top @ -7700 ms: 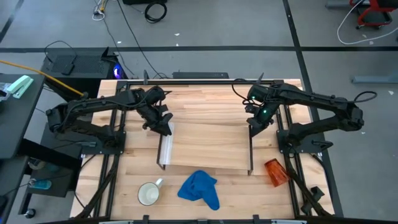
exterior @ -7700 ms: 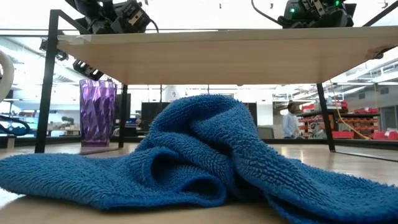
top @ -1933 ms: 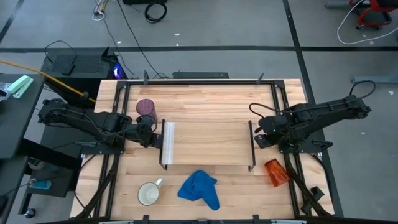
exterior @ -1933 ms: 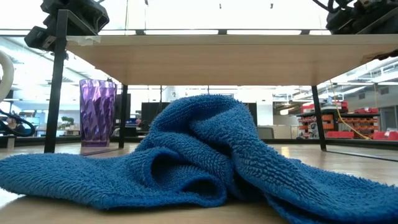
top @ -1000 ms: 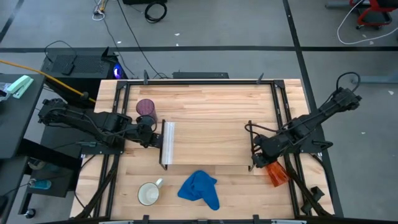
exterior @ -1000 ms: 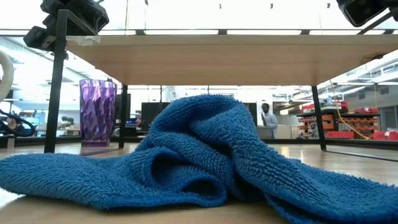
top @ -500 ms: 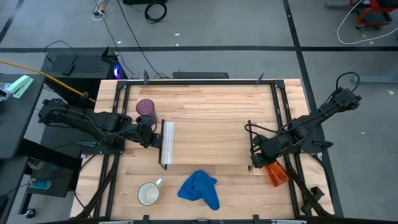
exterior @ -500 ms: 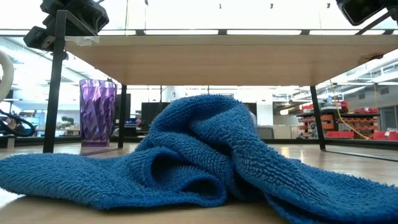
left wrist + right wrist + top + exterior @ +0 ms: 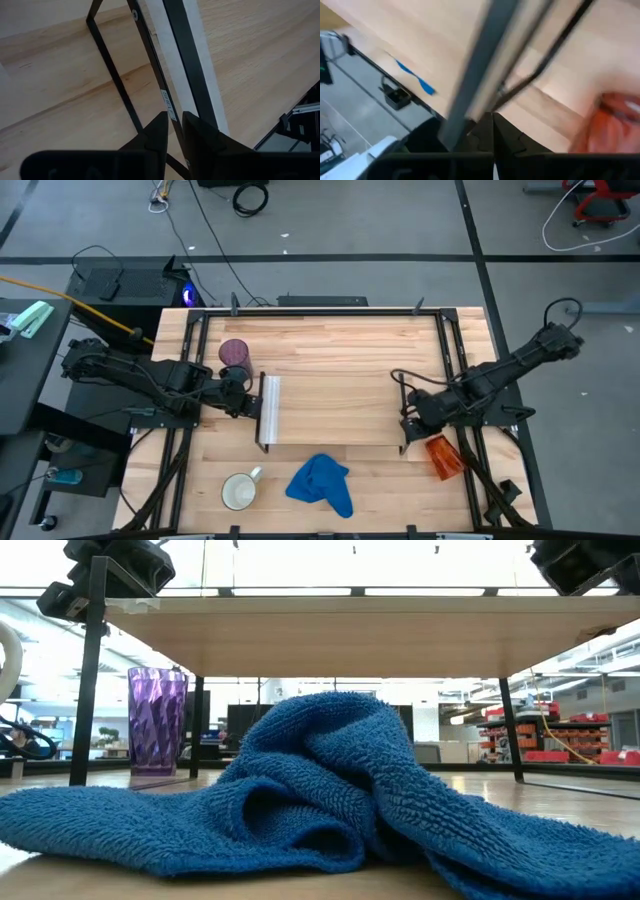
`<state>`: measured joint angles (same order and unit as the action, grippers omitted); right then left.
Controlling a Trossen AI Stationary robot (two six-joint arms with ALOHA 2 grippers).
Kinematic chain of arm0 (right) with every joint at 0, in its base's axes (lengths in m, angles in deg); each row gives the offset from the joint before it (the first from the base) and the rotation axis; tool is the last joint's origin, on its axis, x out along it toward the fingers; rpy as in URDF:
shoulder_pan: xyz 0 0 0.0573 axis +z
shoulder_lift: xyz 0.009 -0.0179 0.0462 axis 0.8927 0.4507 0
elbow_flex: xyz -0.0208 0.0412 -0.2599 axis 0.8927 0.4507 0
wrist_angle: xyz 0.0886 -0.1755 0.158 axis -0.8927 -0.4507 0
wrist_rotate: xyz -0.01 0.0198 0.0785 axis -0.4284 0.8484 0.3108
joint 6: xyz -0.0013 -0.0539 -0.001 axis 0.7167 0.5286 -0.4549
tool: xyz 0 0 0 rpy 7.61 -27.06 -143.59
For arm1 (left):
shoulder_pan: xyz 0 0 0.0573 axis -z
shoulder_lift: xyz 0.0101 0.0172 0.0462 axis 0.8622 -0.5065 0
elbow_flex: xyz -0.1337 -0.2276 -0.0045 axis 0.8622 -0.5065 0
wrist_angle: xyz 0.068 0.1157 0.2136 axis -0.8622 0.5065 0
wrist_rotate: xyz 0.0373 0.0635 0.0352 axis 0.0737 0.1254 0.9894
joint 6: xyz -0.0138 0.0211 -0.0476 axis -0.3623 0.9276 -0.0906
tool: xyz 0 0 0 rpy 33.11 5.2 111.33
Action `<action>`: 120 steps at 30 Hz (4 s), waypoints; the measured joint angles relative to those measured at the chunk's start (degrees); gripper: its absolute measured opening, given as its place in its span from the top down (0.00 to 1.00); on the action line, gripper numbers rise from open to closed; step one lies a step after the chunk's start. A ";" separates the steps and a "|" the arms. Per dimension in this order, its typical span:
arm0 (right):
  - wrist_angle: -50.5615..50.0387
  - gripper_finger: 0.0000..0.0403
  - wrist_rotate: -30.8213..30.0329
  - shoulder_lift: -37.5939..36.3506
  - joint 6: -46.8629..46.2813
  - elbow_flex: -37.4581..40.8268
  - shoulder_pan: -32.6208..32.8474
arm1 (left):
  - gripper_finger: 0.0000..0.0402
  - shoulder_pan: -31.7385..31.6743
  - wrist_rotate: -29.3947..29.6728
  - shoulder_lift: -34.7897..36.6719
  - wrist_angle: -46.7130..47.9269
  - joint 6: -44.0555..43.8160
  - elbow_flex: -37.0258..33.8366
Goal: Stack small to large cups/mugs on shelf
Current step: Move the shelf to the center of the table, then put the orange cup on the shelf
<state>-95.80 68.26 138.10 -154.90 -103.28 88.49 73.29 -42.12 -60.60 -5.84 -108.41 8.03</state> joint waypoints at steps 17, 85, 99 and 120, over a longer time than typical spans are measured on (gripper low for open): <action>1.82 1.00 -0.57 0.00 5.61 0.11 -3.88 | 0.86 -0.01 -0.15 0.00 0.49 0.20 -0.04; -8.61 0.99 -20.64 -13.34 24.31 -24.87 13.52 | 0.82 0.01 18.60 16.55 -26.92 24.59 0.01; -9.73 0.99 -23.16 -6.90 43.31 -40.13 28.93 | 0.82 0.01 19.12 16.50 -34.18 31.63 0.01; -41.06 0.99 -16.02 19.32 -9.31 -32.64 56.18 | 0.83 0.01 20.00 16.50 -36.51 32.53 0.01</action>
<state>-136.86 52.24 157.42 -164.22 -135.92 144.68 73.30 -22.12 -44.09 -42.34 -75.88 8.04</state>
